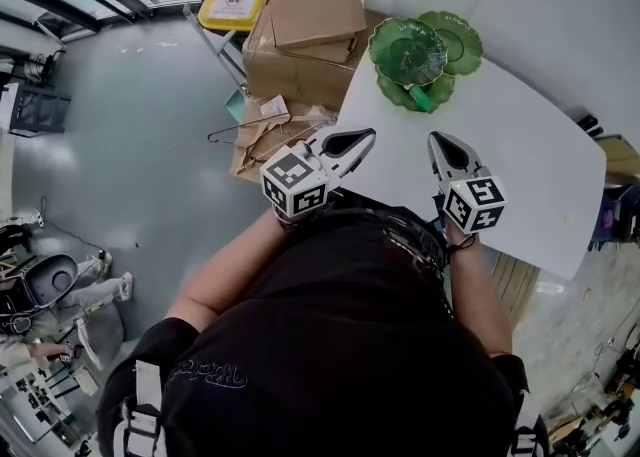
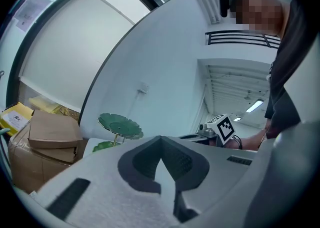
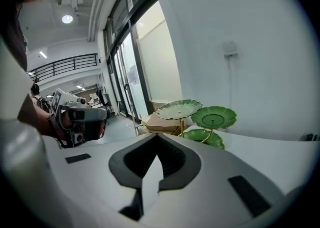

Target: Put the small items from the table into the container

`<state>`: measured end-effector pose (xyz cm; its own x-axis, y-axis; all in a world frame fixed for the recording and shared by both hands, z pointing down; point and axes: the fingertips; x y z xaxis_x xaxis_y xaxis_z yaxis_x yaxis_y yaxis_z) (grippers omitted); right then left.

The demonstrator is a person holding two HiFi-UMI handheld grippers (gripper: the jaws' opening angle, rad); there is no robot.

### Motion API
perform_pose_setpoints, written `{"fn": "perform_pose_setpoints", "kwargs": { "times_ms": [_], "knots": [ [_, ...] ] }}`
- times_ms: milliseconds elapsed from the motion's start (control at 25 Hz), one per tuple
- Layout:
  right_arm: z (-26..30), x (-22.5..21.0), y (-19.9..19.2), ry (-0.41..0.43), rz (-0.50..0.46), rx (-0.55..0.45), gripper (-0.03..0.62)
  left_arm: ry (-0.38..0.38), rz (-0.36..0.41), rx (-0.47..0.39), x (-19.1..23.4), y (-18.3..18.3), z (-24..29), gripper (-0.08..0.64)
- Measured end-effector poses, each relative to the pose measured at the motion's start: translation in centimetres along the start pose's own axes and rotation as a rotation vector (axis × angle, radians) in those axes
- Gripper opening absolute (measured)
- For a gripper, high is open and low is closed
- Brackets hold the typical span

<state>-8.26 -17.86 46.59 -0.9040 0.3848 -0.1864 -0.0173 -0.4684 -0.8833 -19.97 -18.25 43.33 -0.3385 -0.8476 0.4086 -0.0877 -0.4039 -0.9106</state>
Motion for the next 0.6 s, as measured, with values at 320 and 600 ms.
{"fn": "perform_pose_setpoints", "kwargs": {
  "times_ms": [320, 600],
  "knots": [
    [0.0, 0.4, 0.1, -0.003, -0.001, -0.002, 0.017, -0.015, 0.090, -0.003, -0.8, 0.5, -0.1, 0.003],
    [-0.6, 0.4, 0.3, -0.019, 0.011, 0.000, 0.017, -0.044, 0.049, -0.041, -1.2, 1.5, -0.3, 0.005]
  ]
}}
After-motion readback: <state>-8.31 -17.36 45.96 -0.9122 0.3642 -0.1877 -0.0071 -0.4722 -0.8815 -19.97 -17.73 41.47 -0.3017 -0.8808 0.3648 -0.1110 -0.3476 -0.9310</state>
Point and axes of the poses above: the fingertips, and each gripper's own axes: z forward along the fingers, x to its left, y out of its top, and after that the axes turned 1 degree about -x, right-handed
